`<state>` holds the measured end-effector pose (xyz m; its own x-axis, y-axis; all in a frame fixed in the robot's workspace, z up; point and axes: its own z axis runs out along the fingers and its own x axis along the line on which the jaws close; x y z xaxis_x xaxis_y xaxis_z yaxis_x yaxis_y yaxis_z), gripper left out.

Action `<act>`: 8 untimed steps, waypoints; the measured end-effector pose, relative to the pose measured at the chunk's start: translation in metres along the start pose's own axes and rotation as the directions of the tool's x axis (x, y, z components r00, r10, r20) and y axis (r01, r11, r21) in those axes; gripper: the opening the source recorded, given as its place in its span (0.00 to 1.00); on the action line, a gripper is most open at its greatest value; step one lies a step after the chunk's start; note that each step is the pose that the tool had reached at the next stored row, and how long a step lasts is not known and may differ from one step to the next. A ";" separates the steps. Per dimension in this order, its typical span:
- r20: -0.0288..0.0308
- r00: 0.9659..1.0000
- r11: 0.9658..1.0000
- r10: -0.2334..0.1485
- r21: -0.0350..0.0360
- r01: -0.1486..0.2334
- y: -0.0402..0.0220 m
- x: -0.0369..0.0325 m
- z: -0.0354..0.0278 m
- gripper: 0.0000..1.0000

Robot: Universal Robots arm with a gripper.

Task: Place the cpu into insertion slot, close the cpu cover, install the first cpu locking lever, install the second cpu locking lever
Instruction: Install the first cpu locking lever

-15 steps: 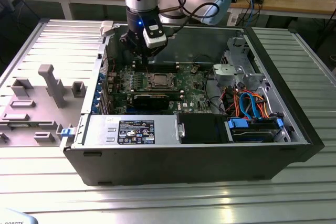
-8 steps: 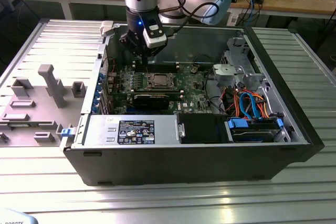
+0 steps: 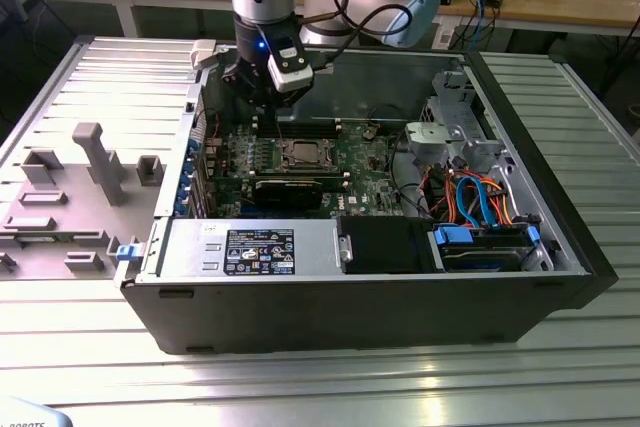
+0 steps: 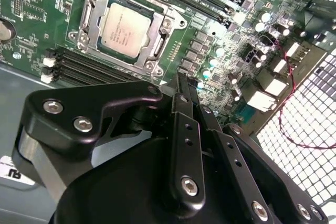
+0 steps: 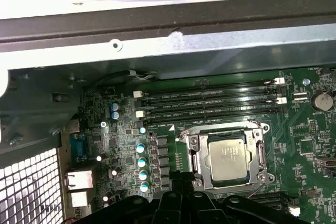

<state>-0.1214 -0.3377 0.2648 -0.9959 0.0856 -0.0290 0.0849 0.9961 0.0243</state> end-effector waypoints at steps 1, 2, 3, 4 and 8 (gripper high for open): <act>0.000 1.000 1.000 -0.007 0.000 0.007 -0.0001 0.0010 0.0002 0.11; 0.000 1.000 1.000 -0.016 -0.001 0.016 -0.0001 0.0014 0.0004 0.11; -0.001 0.999 0.999 -0.045 -0.001 0.045 -0.0001 0.0015 0.0006 0.11; -0.002 0.998 0.998 -0.060 -0.002 0.060 -0.0001 0.0016 0.0009 0.11; -0.002 0.995 0.995 -0.096 -0.003 0.096 0.0011 0.0050 0.0017 0.11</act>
<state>-0.1262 -0.3361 0.2630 -0.9995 -0.0108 -0.0291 -0.0115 0.9996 0.0242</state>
